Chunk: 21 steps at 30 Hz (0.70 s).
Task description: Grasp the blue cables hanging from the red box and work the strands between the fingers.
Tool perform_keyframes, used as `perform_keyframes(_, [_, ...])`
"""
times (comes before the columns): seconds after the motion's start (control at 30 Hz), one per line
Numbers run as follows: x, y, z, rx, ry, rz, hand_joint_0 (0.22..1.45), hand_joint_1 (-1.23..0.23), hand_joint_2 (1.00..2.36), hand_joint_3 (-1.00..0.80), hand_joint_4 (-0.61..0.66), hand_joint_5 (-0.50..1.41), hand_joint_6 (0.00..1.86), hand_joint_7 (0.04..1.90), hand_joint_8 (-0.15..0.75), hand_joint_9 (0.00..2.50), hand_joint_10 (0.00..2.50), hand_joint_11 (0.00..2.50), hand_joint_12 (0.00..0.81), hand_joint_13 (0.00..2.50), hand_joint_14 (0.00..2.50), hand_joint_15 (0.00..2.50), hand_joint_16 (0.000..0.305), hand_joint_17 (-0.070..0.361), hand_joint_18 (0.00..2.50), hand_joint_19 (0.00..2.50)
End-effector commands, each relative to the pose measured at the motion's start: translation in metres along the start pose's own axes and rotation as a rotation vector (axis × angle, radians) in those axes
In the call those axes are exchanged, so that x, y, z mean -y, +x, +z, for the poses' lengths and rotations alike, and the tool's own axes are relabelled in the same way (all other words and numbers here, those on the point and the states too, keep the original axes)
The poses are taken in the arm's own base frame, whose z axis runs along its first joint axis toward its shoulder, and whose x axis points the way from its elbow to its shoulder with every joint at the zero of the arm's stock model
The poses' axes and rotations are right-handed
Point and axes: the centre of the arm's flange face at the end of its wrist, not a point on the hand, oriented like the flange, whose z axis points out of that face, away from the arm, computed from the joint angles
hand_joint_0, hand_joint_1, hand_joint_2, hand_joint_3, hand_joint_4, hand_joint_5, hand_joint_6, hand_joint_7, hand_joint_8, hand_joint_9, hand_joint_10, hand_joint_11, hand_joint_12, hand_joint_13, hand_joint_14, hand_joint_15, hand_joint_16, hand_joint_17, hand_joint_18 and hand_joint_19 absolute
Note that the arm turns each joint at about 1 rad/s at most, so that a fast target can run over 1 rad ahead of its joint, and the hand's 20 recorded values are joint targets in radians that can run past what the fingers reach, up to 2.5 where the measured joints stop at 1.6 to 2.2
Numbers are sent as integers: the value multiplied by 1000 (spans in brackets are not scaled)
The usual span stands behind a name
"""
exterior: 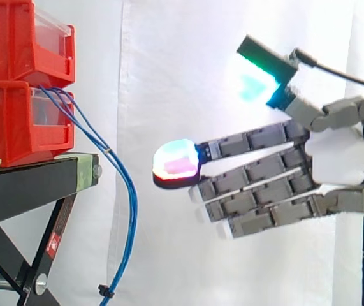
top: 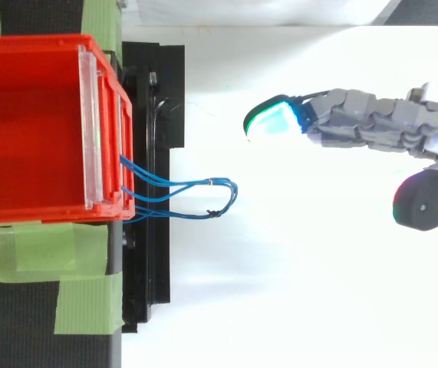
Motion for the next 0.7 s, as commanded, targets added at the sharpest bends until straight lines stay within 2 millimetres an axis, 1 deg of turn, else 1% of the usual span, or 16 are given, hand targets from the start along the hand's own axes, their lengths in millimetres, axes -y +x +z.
perform_keyframes(0.0, [24,6,9,-2,-15,77,720,-490,1000,-1000,182,-370,6,672,324,13,0,82,379,0,3,161,71,159,0,144])
perform_keyframes(0.13, [24,9,13,1,-46,88,709,-487,1000,-1000,180,-376,5,666,318,0,1,41,378,0,3,163,72,162,0,130])
perform_keyframes(0.37, [23,11,15,10,-69,42,678,-449,1000,-1000,181,-383,6,668,320,0,0,11,382,0,2,151,74,166,0,97])
perform_keyframes(0.43, [27,11,18,28,-78,36,674,-443,1000,-1000,182,-382,5,669,317,0,0,8,384,0,2,147,75,168,0,97])
perform_keyframes(0.47, [35,12,20,39,-80,38,673,-442,1000,-1000,182,-382,5,663,318,0,0,9,384,0,4,148,74,168,0,96])
perform_keyframes(0.5, [35,12,20,39,-80,38,670,-441,1000,-1000,183,-383,6,665,318,0,0,8,384,0,2,148,75,168,0,96])
perform_keyframes(0.53, [50,16,28,40,-92,60,669,-439,1000,-1000,183,-383,5,667,318,0,0,7,385,0,3,149,75,168,0,98])
perform_keyframes(0.57, [54,19,33,41,-102,76,663,-438,1000,-1000,184,-383,5,666,319,0,0,0,387,0,3,152,75,169,0,93])
perform_keyframes(0.67, [56,25,44,44,-124,101,662,-435,1000,-1000,184,-383,5,667,320,0,0,0,387,0,3,148,75,170,0,93])
